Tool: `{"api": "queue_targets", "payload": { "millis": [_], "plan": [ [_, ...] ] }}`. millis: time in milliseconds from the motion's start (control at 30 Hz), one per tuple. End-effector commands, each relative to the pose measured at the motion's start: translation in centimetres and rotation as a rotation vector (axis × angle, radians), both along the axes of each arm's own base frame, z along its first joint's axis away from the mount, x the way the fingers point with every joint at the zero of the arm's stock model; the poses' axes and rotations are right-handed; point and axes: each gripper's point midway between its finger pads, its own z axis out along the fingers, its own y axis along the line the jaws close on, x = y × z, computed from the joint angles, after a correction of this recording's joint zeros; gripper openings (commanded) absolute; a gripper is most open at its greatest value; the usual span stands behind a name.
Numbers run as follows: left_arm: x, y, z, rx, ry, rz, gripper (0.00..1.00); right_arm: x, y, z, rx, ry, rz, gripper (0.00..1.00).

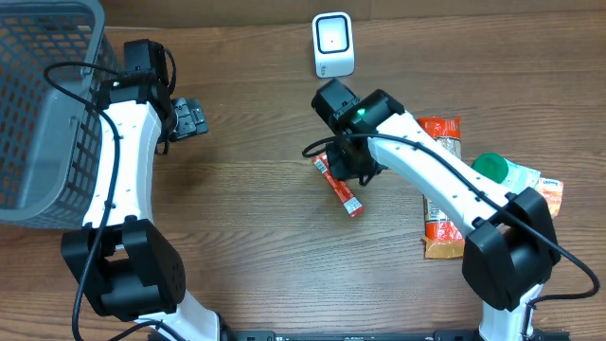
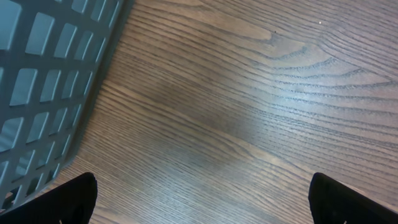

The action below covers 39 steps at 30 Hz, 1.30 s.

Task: Scan the item barcode
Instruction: 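Lower the right gripper and pinch the red sachet's end, lift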

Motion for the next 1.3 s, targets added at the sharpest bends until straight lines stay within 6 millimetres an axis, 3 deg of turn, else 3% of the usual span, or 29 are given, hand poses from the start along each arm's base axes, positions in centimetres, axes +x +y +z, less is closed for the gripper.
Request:
{"api": "queue_targets", "payload": {
  "millis": [0,100,167,333,700,1033,1267],
  "plan": [
    [0.4,-0.3,0.9,0.002,-0.024,-0.018,1.00,-1.2,-0.5,-2.2,-0.016,0.047,0.108,0.36],
    [0.4,-0.3,0.9,0.002,-0.024,-0.018,1.00,-1.8,-1.0,-4.3,-0.027,0.064,0.108,0.37],
    [0.4,-0.3,0.9,0.002,-0.024,-0.018,1.00,-2.2,-1.3,-5.9,-0.029,0.066,0.108,0.44],
    [0.4,-0.3,0.9,0.002,-0.024,-0.018,1.00,-2.5,-1.5,-8.4,-0.013,0.053,0.100,0.45],
    [0.4,-0.3,0.9,0.002,-0.024,-0.018,1.00,-3.1,-0.3,-8.8,0.139,0.148,0.068,0.43],
    [0.4,-0.3,0.9,0.002,-0.024,-0.018,1.00,-3.5,-0.8,-9.7,0.114,0.171,0.016,0.41],
    [0.4,-0.3,0.9,0.002,-0.024,-0.018,1.00,-3.3,-1.0,-10.2,0.074,0.157,-0.014,0.34]
  ]
}}
